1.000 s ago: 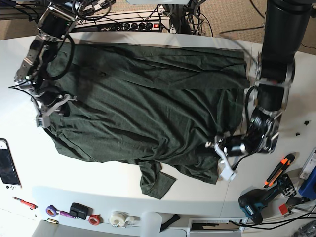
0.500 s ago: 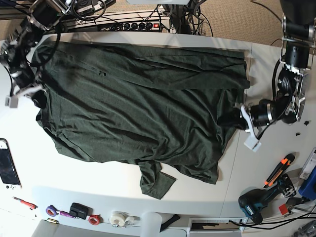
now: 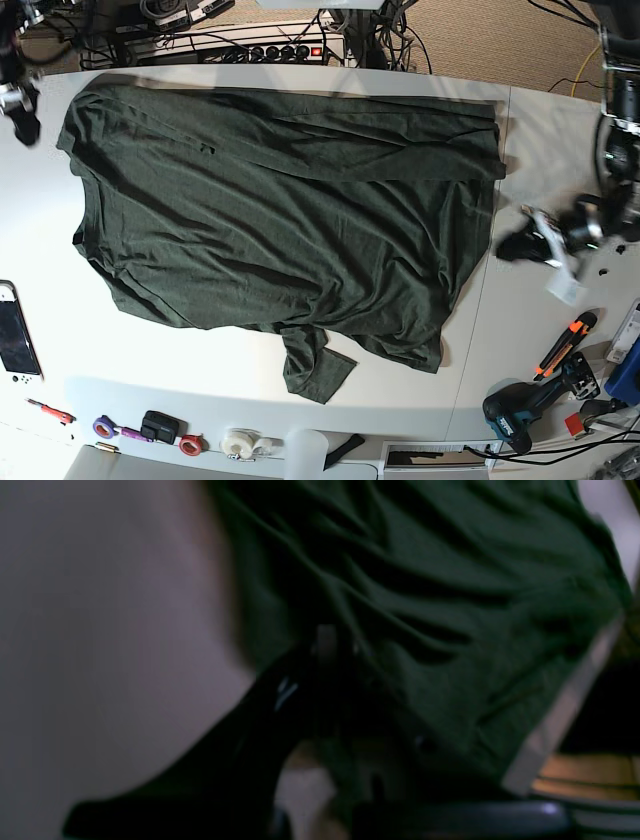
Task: Layout the t-shirt on the table in an organized manner, then fold the t-shirt properly
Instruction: 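Grasp the shirt corner nearest the left gripper with the left gripper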
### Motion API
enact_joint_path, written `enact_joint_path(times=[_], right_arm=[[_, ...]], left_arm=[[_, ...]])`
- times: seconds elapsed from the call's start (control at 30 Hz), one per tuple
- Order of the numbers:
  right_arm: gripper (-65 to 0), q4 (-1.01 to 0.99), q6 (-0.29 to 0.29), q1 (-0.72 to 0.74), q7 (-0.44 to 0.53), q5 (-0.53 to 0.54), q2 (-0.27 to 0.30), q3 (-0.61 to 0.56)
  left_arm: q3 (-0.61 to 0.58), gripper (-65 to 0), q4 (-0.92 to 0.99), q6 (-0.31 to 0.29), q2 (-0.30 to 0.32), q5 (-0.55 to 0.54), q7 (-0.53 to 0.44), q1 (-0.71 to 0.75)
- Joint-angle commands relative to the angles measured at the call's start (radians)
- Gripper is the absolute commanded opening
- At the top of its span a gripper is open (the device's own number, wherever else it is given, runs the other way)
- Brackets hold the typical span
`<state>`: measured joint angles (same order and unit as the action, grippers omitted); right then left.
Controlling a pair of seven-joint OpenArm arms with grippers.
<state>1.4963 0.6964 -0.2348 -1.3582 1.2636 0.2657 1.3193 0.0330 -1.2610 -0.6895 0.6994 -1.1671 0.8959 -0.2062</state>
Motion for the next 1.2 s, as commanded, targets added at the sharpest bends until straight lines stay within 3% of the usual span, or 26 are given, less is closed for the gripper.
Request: enact_joint_path(times=[0.0, 0.17, 0.23, 0.3, 0.37, 0.47, 0.5, 0.7, 1.0, 1.17], right_arm=[[-65.0, 0.016, 0.002, -0.011, 0.016, 0.035, 0.023, 0.027], [-65.0, 0.015, 0.002, -0.074, -0.004, 0.034, 0.014, 0.089], [-65.0, 0.015, 0.002, -0.084, -0.002, 0.023, -0.005, 0.098], [-65.0, 0.014, 0.002, -0.084, 0.014, -0.021, -0.034, 0.103], [-64.7, 0.013, 0.002, -0.082, 0.052, -0.064, -0.068, 0.102], [-41.9, 0.013, -0.004, -0.072, 0.107, -0.087, -0.101, 0.100], [-37.9, 0.013, -0.025, -0.066, 0.120, -0.104, -0.105, 0.100], [-37.0, 0.013, -0.098, -0.036, 0.161, -0.166, -0.105, 0.091], [-37.0, -0.097, -0.110, -0.019, 0.178, -0.192, -0.105, -0.092], [-37.1, -0.200, -0.109, 0.003, 0.178, -0.192, -0.105, -0.107]], left_arm=[[0.045, -65.0, -0.014, -0.009, 0.031, -0.044, 0.005, -0.021], [0.185, -65.0, -0.014, -0.009, 0.055, -0.199, 0.246, -0.017], [0.220, -57.5, -0.014, -0.009, 0.067, -0.247, 0.310, 0.005], [0.251, -49.3, -0.014, -0.009, 0.080, -0.269, 0.315, 0.043], [0.283, -46.3, -0.014, -0.009, 0.082, -0.277, 0.308, 0.082], [0.328, -46.3, -0.014, -0.009, 0.082, -0.289, 0.308, 0.130], [0.342, -46.3, -0.014, -0.009, 0.082, -0.294, 0.307, 0.142], [0.384, -46.3, -0.014, -0.009, 0.082, -0.302, 0.308, 0.164], [0.384, -46.3, -0.014, -0.009, 0.082, -0.316, 0.309, 0.164], [0.384, -46.3, -0.014, -0.009, 0.082, -0.316, 0.312, 0.165]])
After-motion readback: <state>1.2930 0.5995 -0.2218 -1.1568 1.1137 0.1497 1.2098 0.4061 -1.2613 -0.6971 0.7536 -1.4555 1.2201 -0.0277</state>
